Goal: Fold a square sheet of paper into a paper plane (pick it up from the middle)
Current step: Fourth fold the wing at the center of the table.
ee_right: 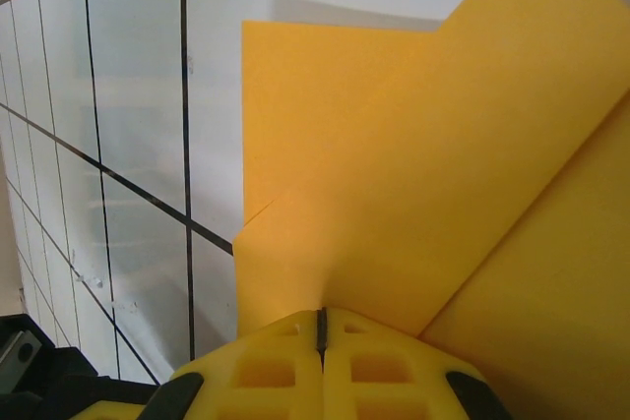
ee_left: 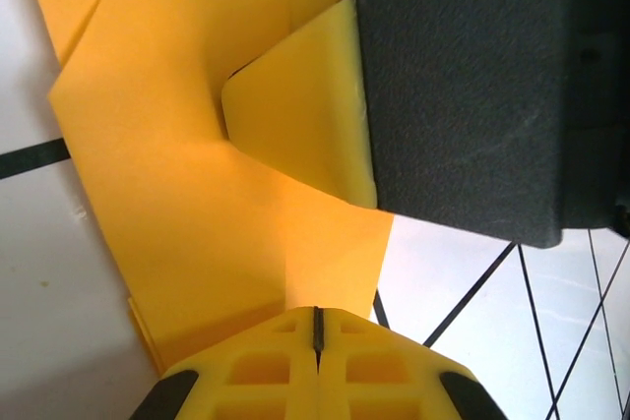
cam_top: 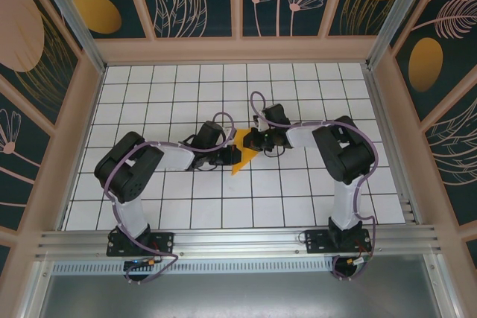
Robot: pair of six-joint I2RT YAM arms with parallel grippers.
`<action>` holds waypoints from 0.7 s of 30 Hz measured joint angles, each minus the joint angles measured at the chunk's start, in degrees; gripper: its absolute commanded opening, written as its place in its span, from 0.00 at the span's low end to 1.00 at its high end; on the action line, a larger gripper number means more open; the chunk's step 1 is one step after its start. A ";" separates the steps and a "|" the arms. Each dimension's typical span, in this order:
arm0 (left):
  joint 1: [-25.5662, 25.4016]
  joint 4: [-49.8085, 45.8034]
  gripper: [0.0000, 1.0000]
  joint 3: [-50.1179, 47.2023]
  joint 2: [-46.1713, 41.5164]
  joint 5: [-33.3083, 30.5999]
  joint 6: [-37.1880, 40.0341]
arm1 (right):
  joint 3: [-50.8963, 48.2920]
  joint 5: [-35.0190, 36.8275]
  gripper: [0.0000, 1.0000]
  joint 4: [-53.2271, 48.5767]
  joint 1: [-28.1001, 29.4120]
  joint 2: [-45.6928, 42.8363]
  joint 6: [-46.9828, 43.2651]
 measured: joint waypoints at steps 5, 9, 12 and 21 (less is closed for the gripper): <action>-0.02 -1.07 0.06 0.00 0.33 0.17 2.58 | 0.59 -0.17 0.03 -0.81 -0.07 0.35 0.02; -0.02 -1.14 0.04 -0.20 0.26 0.00 4.35 | 1.05 -0.52 0.03 -1.53 -0.22 0.63 0.02; -0.11 -0.07 0.03 -1.44 -0.33 -0.09 4.76 | 1.16 -1.07 0.03 -1.64 -0.48 0.79 0.02; -1.53 3.65 0.01 -6.05 -2.99 -2.56 4.17 | 1.44 -1.33 0.03 -2.03 -0.59 0.96 0.04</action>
